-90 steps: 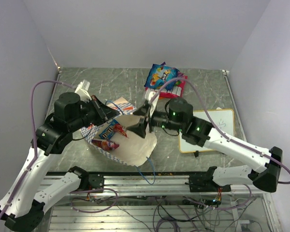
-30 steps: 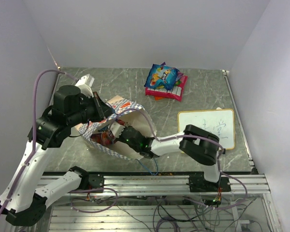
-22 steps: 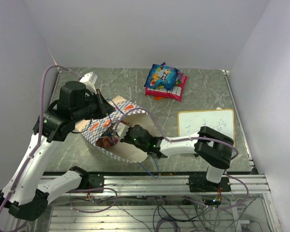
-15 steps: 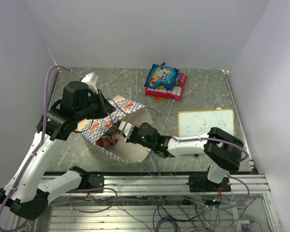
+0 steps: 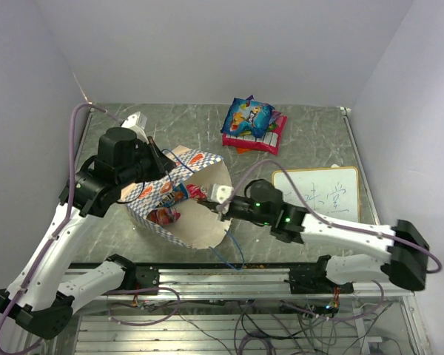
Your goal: Take the snacks out of the paper bag
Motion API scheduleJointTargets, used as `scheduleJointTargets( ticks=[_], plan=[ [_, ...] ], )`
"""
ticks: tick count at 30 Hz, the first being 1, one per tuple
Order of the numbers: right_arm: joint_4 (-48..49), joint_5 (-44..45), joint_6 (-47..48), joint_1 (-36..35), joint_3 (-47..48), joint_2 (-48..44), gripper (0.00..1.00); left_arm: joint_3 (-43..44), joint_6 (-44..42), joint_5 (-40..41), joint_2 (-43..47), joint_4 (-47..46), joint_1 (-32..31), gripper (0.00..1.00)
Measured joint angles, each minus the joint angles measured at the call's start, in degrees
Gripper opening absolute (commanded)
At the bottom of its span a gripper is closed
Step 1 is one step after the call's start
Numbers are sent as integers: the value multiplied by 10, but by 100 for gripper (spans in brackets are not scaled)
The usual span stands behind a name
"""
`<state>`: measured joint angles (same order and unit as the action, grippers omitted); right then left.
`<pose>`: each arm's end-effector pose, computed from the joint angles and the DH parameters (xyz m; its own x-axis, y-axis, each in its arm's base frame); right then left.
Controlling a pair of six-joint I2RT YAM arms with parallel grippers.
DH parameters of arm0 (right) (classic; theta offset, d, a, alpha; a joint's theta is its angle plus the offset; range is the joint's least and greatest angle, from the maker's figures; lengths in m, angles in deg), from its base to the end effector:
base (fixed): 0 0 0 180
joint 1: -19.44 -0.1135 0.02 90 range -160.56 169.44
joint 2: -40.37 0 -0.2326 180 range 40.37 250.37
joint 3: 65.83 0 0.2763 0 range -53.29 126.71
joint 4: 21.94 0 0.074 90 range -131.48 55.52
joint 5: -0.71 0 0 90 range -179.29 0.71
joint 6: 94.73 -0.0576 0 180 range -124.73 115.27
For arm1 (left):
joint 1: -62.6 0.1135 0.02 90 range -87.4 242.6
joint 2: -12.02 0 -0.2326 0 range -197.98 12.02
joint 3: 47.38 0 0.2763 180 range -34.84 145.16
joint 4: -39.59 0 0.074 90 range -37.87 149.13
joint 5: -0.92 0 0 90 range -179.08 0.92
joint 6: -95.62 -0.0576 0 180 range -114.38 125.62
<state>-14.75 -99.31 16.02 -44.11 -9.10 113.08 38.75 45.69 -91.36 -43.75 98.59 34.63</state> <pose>0.1450 0.3140 0.2395 0.2759 -0.2288 -0.9336 -0.9202 0.2177 -0.3253 0.2136 -0.1160 0.3824 -0.6455 -0.3855 -0.6594 0.1097 0.8075 -0.5796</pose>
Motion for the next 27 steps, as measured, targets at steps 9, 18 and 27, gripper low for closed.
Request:
scheduleJointTargets(
  ticks=[9, 18, 27],
  plan=[
    [-150, 9, 24, 26, 49, -139, 0, -14, 13, 10, 2, -21, 0, 7],
    [-153, 169, 41, 115, 143, -149, 0, -13, 11, 16, -30, -20, 0, 7],
    [-211, 186, 11, 290, 330, 70, 0, 1, 2, 13, -45, -13, 0, 7]
  ],
)
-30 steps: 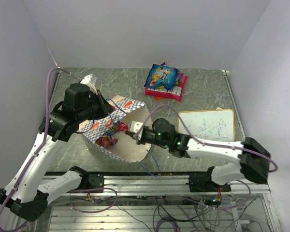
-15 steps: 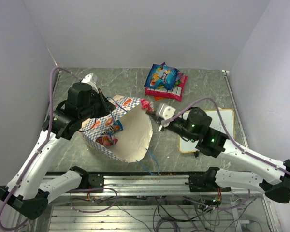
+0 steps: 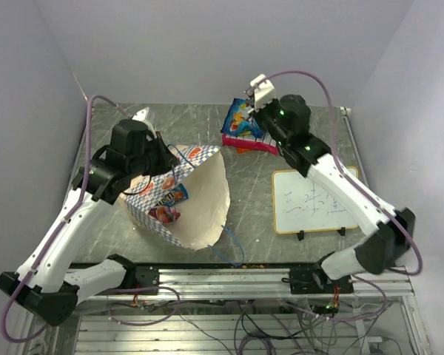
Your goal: Take the snacks out of the paper bag
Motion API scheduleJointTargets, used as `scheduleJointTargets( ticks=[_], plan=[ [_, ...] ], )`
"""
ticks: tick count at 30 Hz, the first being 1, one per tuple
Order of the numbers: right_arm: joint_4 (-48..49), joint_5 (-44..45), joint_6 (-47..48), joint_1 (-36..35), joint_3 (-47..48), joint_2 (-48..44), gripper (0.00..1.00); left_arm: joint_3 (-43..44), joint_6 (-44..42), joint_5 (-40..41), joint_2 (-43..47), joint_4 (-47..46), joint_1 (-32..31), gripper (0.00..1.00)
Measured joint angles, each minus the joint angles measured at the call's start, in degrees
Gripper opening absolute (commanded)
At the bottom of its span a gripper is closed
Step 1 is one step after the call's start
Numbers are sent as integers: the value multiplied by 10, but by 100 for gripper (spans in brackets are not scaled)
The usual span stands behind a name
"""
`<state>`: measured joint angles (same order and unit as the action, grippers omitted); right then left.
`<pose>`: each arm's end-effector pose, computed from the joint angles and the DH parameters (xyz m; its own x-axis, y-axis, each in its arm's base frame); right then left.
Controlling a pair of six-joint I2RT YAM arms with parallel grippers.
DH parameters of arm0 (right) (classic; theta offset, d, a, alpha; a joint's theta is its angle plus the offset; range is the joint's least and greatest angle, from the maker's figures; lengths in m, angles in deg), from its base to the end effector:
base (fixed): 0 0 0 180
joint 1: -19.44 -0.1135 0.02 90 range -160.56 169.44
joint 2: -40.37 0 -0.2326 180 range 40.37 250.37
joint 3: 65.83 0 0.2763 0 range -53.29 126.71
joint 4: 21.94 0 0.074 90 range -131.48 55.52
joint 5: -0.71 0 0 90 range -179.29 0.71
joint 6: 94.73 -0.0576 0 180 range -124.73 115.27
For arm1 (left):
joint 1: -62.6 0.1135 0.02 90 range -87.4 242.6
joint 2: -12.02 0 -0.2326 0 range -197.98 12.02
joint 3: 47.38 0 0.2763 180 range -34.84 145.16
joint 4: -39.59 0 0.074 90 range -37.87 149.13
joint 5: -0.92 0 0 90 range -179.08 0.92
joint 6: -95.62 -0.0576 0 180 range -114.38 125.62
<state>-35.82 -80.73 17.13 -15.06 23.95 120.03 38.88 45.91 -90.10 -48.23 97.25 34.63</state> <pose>0.3188 0.2087 0.3823 0.1128 -0.3692 -0.9225 -0.4263 0.8206 -0.3806 0.2335 -0.1252 0.3676 -0.6654 -0.3787 -0.6433 0.0682 0.8273 -0.5576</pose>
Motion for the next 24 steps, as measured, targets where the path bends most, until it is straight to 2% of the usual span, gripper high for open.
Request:
scheduleJointTargets(
  ticks=[4, 9, 18, 24],
  plan=[
    [-34, 15, 12, 20, 58, 96, 0, 25, -9, -5, -30, 2, 0, 7],
    [-72, 15, 32, 23, 105, 170, 0, 30, -17, -6, -33, 12, 0, 7],
    [-124, 8, 24, 16, 101, 181, 0, 40, -24, -1, -31, 15, 0, 7],
    [-129, 3, -2, -9, 21, 180, 0, 40, -23, 15, -21, 14, 0, 7]
  ],
)
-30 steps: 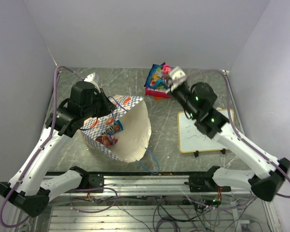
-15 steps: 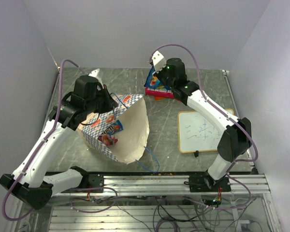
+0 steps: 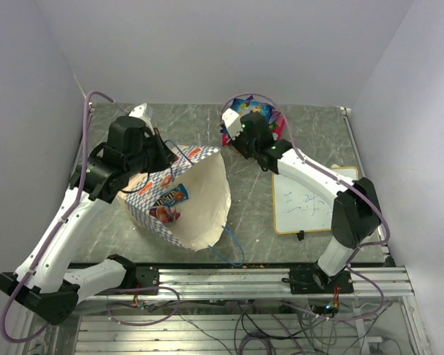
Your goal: Take the snacks out of the paper bag
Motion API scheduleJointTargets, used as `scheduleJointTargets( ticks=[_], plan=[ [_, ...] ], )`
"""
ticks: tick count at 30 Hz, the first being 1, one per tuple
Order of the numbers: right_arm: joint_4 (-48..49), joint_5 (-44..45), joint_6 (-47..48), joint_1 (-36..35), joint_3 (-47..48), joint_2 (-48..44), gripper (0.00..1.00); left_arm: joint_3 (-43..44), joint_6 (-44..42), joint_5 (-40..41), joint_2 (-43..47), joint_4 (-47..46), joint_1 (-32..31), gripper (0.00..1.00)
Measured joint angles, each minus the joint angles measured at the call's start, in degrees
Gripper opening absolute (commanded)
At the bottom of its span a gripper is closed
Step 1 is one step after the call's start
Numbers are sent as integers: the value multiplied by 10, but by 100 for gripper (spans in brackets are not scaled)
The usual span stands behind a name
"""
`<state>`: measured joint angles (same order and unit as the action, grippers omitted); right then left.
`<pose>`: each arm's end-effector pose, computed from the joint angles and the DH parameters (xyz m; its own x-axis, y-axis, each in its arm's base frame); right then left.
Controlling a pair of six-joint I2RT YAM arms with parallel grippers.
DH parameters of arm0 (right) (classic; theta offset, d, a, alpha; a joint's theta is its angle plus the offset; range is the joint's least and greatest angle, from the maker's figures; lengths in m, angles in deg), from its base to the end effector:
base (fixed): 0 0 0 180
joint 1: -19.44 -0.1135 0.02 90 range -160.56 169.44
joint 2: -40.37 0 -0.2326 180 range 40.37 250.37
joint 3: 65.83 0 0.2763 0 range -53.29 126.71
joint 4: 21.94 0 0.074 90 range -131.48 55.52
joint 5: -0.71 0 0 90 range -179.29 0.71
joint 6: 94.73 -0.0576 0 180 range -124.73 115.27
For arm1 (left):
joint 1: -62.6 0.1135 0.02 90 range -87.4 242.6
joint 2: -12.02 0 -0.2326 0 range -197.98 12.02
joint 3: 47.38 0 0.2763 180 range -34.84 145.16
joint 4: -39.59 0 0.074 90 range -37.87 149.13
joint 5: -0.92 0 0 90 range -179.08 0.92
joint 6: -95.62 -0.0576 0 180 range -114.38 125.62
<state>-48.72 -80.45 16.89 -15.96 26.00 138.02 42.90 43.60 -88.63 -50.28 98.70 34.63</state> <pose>0.3606 0.2454 0.2455 -0.2363 -0.6145 -0.7527 -0.5958 0.7035 -0.3874 0.2374 -0.1255 0.3810 -0.6449 -0.3543 -0.6772 0.0840 0.8478 -0.5236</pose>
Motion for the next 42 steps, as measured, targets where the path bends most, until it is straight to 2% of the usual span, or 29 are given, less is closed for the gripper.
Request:
scheduleJointTargets(
  ticks=[12, 14, 20, 24, 30, 34, 42],
  plan=[
    [17, 72, -80, -7, -87, 60, 0, 4, 17, 45, 20, -13, 0, 7],
    [19, 84, -83, -7, -101, 71, 7, 15, 15, 50, 10, -13, 0, 7],
    [18, 80, -105, -7, -115, 76, 48, 35, 5, 71, -2, -13, 0, 7],
    [11, 49, -118, -7, -113, 66, 62, 42, -1, 95, -5, -2, 0, 7],
    [7, -6, -143, -10, -114, -19, 65, 66, -23, 124, -25, 13, 11, 7],
    [12, -39, -158, -23, -114, -76, 65, 86, -46, 134, -44, 23, 44, 7],
    [11, -72, -179, -86, -115, -78, 65, 192, -124, 132, -109, 30, 141, 7]
  ],
)
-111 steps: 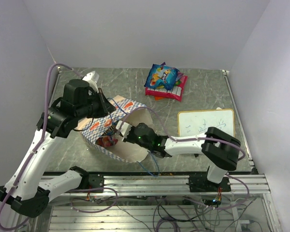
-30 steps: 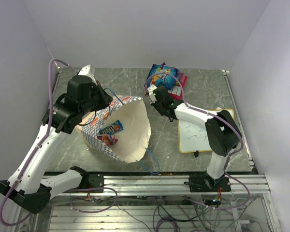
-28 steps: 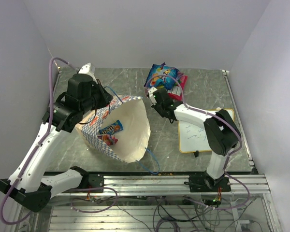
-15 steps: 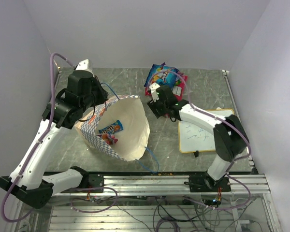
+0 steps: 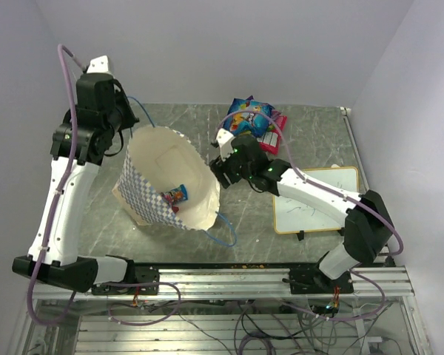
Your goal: Take the snacks out of the paper bag
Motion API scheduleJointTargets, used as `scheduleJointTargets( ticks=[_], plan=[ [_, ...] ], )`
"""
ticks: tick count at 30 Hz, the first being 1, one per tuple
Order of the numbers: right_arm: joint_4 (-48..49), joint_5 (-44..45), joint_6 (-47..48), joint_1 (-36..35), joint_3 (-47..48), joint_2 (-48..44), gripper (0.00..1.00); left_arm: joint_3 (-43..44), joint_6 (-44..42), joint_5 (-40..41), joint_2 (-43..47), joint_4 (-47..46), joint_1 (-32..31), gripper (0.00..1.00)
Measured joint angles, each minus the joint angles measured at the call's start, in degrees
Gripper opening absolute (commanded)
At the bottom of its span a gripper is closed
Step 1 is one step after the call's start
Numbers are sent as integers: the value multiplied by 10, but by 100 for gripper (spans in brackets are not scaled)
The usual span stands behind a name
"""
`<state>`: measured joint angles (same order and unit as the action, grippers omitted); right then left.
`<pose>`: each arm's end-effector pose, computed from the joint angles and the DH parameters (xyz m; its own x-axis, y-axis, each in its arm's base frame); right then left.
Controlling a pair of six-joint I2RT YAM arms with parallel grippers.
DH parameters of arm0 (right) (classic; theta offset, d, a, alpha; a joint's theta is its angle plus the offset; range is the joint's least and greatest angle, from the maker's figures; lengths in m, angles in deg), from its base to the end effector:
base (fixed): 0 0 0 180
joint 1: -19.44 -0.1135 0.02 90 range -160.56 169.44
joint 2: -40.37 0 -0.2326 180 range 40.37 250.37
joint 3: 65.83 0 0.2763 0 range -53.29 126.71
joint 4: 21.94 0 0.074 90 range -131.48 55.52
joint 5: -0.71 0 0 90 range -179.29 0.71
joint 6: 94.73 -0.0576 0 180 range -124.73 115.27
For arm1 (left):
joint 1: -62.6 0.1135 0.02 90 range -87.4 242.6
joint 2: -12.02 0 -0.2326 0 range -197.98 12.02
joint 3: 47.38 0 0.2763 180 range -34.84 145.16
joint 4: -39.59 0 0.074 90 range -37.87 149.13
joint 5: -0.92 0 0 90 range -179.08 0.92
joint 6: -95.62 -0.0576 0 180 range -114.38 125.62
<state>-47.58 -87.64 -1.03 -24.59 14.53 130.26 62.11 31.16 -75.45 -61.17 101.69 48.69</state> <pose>0.2885 0.2765 0.2246 -0.3695 -0.4469 -0.8147 -0.7031 0.7077 -0.0693 0.2871 -0.0571 0.4432 -0.3931 -0.3343 -0.8566 -0.1572 0.9423 -0.2956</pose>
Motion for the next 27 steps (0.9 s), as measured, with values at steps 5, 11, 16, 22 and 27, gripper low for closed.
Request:
scheduleJointTargets(
  ticks=[5, 11, 16, 22, 27],
  plan=[
    [6, -21, -11, -42, 0, 26, 65, 80, -68, -17, -37, 0, 7, 7],
    [12, -48, -10, -89, 8, 66, 65, 99, -131, -75, -50, -3, 5, 7],
    [20, -67, -10, -105, 10, 75, 66, 106, -148, -128, -58, -12, -14, 7],
    [34, -43, -11, -102, 9, 75, 67, -35, -105, -171, 10, -61, -19, 7],
    [34, -4, -5, -87, -8, 62, 67, -167, -42, -191, 83, -67, -19, 7]
  ],
)
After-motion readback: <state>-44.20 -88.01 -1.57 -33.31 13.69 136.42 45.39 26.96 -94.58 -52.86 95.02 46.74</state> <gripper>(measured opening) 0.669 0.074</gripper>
